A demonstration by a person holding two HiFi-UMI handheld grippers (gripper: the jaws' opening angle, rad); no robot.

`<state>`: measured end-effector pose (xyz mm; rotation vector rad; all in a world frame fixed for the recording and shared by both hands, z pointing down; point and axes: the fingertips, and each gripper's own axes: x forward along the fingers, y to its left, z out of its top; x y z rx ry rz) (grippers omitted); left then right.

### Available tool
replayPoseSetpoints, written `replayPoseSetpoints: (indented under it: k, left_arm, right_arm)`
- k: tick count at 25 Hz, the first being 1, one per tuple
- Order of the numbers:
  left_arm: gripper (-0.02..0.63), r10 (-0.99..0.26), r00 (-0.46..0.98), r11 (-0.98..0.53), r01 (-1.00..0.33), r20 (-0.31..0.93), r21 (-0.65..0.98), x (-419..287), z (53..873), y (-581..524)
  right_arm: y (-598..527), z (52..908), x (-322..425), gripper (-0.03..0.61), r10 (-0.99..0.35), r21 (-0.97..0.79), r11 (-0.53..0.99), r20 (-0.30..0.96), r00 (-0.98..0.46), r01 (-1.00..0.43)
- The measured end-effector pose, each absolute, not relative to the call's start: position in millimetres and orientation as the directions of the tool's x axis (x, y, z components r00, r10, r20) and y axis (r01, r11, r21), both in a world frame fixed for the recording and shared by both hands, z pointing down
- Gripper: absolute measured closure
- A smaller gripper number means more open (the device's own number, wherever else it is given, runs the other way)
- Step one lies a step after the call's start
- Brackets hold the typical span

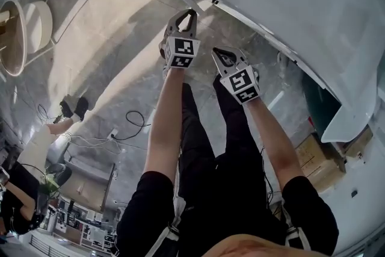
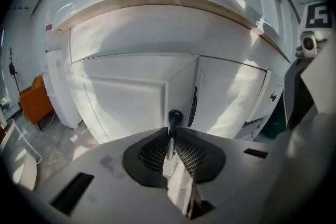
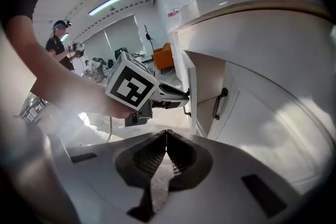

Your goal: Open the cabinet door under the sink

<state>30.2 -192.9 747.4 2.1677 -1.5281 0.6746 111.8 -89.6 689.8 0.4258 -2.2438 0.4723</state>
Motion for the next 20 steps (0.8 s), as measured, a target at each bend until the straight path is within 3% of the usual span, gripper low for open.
replayPoseSetpoints:
  k: [15, 20]
  left_arm:
    - [0.566, -0.781, 0.280, -0.263, -0.958, 0.558, 0.113, -27, 746, -132]
    - [0.566, -0.764, 0.325, -0.320, -0.941, 0.558, 0.110, -18, 753, -134]
  right_arm:
    - [-59, 720, 53, 0.518, -0.133, -0.229, 0.862, 0.759, -0.638, -0.452]
    - [-61, 727, 37, 0.518, -0.144, -0.230, 0.851, 0.762, -0.631, -0.472]
